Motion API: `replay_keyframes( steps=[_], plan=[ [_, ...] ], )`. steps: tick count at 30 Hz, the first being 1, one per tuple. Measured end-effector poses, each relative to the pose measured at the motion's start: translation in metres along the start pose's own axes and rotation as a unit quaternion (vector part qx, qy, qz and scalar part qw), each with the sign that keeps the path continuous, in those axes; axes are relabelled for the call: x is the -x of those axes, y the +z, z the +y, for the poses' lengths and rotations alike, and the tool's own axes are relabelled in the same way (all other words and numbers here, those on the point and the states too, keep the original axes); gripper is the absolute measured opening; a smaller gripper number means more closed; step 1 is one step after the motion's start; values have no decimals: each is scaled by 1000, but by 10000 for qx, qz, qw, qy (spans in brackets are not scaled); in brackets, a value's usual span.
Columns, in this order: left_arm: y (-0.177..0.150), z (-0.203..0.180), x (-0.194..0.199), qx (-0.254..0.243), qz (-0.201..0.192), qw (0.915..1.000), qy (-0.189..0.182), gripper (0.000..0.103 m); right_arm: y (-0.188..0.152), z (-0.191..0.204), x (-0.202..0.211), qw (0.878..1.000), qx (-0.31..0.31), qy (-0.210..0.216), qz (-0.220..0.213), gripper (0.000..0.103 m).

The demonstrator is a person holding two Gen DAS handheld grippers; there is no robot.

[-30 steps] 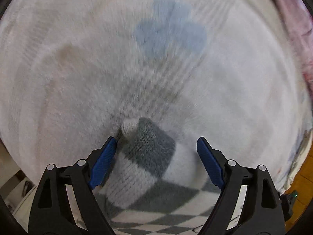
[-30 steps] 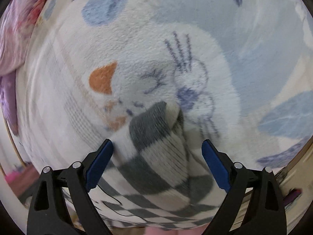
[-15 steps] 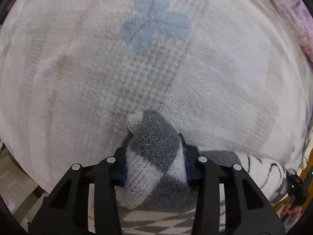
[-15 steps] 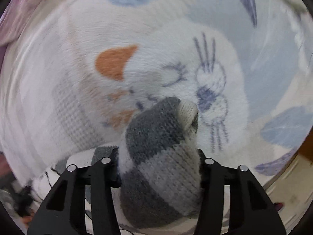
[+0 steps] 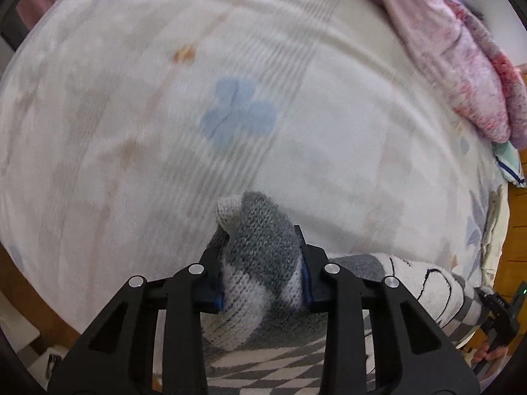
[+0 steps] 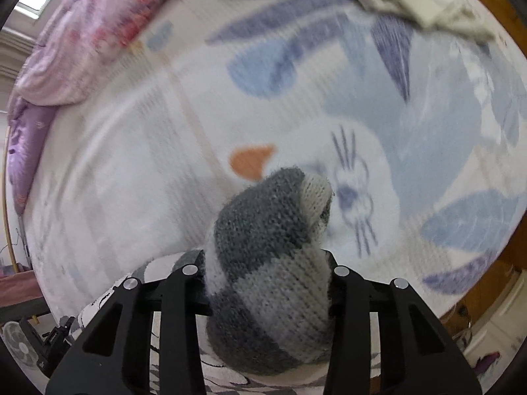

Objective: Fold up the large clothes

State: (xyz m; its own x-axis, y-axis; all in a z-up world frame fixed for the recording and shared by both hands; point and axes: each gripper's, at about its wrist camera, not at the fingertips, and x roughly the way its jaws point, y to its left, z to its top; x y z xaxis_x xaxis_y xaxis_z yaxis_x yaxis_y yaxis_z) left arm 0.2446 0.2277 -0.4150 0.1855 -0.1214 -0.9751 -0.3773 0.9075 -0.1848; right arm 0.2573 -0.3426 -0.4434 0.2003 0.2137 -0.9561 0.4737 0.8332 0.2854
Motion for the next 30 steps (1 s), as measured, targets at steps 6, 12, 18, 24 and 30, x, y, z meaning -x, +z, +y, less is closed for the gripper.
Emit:
replay_keyframes(
  steps=[6,12,18,24,30],
  plan=[
    [65,-42,7,-199,-357,9987,-289,34,80,40,4,9989,163,234,-366,38],
    [116,-74,-3,-369,-612,9929,955,57,132,59,21,9952,199,-202,-932,71],
    [92,-88,5,-883,-1492,9797,1011,26,86,110,18,9708,1926,-56,-1428,74],
    [69,-121,-51,-927,-1168,9875,510,13,39,178,-37,9537,2682,637,-1206,8],
    [48,-152,-130,-1135,-1286,9843,409,10,5,242,-109,9285,3314,1309,-1046,7]
  ],
)
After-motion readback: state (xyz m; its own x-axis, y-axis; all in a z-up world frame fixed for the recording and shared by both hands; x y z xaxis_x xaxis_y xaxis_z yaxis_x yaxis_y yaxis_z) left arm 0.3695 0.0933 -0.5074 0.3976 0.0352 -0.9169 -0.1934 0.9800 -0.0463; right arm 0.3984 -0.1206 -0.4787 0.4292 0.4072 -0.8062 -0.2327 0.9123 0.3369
